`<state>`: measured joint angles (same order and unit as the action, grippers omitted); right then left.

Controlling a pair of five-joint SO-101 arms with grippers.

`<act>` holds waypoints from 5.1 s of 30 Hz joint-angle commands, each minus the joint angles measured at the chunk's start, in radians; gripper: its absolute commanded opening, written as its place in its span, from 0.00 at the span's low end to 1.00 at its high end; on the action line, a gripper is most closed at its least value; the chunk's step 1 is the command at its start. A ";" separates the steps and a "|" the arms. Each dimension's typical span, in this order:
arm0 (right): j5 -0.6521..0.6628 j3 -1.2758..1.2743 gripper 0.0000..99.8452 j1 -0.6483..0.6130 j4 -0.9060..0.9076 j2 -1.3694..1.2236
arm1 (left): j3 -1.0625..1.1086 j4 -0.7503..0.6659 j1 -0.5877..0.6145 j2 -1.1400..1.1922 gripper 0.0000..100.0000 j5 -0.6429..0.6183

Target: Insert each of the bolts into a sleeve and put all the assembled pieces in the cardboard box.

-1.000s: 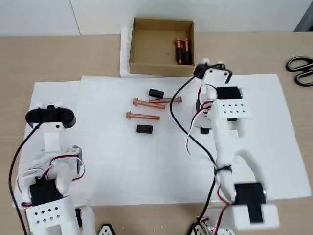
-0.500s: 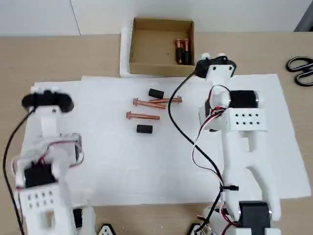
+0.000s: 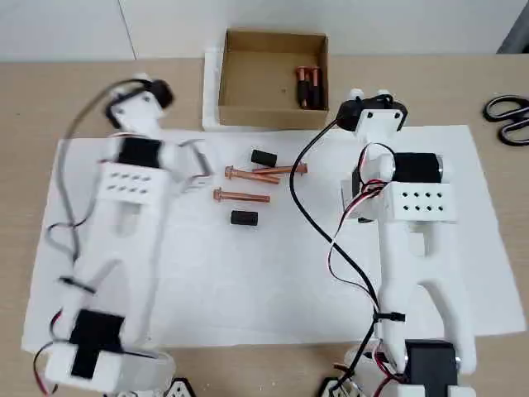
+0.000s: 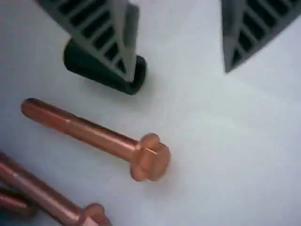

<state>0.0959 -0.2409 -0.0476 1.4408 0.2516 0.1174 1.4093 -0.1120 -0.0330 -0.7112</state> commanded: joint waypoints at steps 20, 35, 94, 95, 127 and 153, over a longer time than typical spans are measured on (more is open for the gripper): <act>0.006 0.052 0.00 0.002 0.028 0.041 | -0.053 -0.311 -0.141 0.334 0.12 -0.494; 0.006 0.052 0.00 0.004 0.028 0.039 | -0.053 -0.387 -0.141 0.417 0.12 -0.496; 0.005 0.011 0.00 0.001 0.019 0.047 | -0.430 0.288 0.080 0.417 0.01 0.715; 0.005 0.011 0.00 0.001 0.019 0.047 | -0.397 0.262 0.074 0.417 0.01 0.715; 0.003 0.011 0.00 -0.001 0.027 0.048 | -0.199 -0.034 0.071 0.551 0.09 0.715; 0.005 0.014 0.00 -0.088 0.091 0.421 | -0.392 0.299 0.054 0.120 0.00 0.773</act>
<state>0.0959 -0.2409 -0.1304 1.5251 0.5247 -0.2309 1.6671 -0.0583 0.1956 0.0483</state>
